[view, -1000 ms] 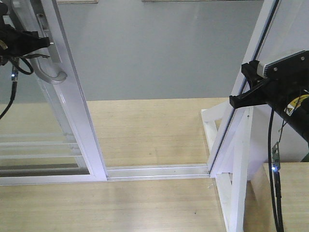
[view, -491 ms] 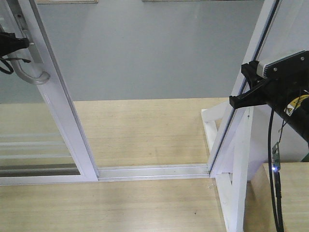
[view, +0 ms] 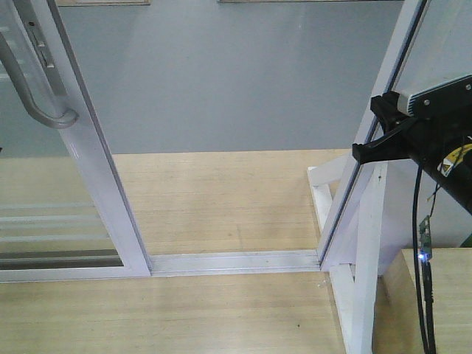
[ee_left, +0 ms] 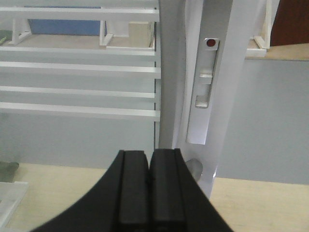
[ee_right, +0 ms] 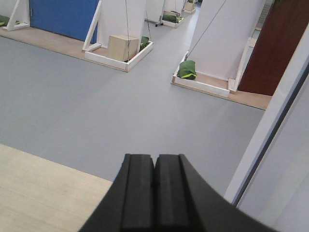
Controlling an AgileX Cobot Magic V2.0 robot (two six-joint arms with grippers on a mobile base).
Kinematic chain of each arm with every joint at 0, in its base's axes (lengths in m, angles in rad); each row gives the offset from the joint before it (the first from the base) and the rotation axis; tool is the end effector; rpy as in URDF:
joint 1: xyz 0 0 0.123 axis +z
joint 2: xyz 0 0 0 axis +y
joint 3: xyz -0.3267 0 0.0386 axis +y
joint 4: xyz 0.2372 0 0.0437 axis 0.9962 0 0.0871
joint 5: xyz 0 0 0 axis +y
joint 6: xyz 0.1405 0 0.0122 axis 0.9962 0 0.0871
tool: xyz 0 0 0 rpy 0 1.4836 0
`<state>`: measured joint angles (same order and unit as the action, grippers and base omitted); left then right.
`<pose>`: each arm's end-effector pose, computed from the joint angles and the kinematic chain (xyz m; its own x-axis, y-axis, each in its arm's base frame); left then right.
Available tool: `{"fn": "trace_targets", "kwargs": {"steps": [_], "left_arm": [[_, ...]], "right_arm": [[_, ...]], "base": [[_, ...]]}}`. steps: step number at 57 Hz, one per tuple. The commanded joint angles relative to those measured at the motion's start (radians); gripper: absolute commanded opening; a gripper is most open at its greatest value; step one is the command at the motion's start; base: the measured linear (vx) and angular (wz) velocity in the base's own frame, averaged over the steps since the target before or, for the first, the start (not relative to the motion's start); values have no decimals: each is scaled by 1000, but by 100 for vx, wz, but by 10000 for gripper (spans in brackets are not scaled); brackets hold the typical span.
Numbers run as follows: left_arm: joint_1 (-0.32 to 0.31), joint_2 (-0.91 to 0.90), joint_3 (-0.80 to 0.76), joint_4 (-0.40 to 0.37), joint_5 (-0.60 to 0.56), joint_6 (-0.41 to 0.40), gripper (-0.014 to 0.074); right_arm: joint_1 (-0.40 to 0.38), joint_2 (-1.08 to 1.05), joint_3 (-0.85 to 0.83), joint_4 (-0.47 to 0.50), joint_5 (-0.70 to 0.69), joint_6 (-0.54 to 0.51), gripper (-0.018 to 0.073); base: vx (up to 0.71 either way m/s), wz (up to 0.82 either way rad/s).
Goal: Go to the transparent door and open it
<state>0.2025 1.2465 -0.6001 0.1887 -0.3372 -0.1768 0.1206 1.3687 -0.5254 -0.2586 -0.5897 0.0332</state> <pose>0.2812 0.0488 0.3052 -0.2212 -0.0439 -0.9742 -0.1412 0.9899 -0.0125 0.2953 0.0560 0.2774 -0.1296 -0.1974 -0.9717 -0.2863 0.9457 -0.1539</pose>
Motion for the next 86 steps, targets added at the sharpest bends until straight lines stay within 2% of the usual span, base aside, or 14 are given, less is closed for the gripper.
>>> {"fn": "trace_targets", "kwargs": {"steps": [1,12,22,30,34,41,49,57,64,71,86], "left_arm": [[-3,-120,55,-1,-68,-32,-6],[-32,-305,200,93,-12,-79,-6],[-109,-421,270,210,79,-222,-6],[-187,-542,283,308,170,-363,-6],[-232,-604,283,324,216,-391,-6],[-316,-714,283,325,285,-391,-6],[-400,-826,287,283,360,-389,-6],[-452,-922,311,276,460,-387,-6],[-474,-1000,345,276,540,-377,-6],[-485,-1063,373,274,562,-348,-6],[-485,-1085,372,268,585,-355,-6]], "right_arm": [[-4,-89,-24,0,-13,23,-6],[-4,-311,-24,-11,300,23,-6],[-4,-541,-14,-22,545,23,-3],[-2,-750,54,-7,644,23,-3],[-2,-846,96,17,704,18,-3],[-2,-1010,152,83,806,3,-3],[-2,-1151,168,167,918,-33,-3],[-2,-1233,168,291,1004,-170,-3],[-2,-1251,168,396,1038,-277,-3],[-2,-1251,174,434,1032,-359,-3],[-2,-1251,176,464,1050,-336,-1]], "base": [[0,0],[0,0],[0,0],[0,0],[0,0],[0,0],[0,0],[0,0],[0,0],[0,0],[0,0]]}}
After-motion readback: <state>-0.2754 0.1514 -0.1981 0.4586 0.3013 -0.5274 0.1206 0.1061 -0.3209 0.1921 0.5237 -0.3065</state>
